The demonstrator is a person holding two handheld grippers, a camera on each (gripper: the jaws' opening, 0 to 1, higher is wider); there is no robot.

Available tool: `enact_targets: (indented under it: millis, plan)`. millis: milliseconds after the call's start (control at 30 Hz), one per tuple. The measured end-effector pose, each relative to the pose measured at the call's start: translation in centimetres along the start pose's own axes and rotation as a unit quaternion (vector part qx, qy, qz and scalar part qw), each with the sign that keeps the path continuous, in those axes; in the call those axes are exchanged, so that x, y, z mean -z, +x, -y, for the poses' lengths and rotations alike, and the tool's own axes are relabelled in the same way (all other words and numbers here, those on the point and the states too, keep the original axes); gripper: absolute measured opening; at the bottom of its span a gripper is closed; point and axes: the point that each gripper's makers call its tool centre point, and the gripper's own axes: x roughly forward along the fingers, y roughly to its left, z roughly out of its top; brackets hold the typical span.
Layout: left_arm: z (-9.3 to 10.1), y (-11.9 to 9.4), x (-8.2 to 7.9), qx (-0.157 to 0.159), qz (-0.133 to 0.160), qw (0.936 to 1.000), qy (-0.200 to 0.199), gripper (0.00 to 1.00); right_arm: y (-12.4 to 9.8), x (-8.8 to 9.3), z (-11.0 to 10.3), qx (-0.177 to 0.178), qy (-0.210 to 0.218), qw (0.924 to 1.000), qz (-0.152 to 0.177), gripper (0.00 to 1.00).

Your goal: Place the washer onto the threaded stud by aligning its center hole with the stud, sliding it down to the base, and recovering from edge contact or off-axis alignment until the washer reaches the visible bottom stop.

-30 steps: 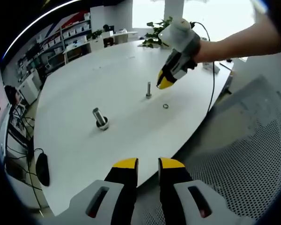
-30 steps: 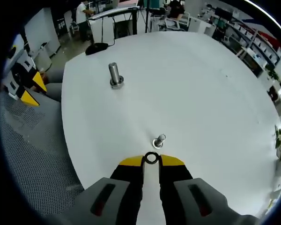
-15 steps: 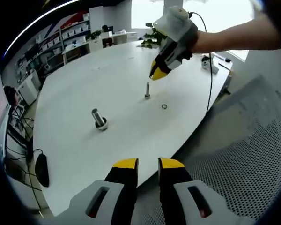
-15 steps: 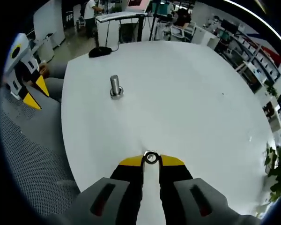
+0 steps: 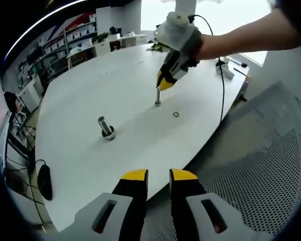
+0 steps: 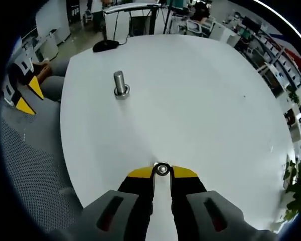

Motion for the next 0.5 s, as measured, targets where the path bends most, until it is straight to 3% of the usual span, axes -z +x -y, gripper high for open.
enact_targets:
  millis: [500]
  plan:
    - [0.2, 0.1, 0.2, 0.004, -0.004, 1.0000, -0.001, 0.14, 2.0, 1.1, -0.1, -0.013, 0.005, 0.9991, -0.039, 0.14]
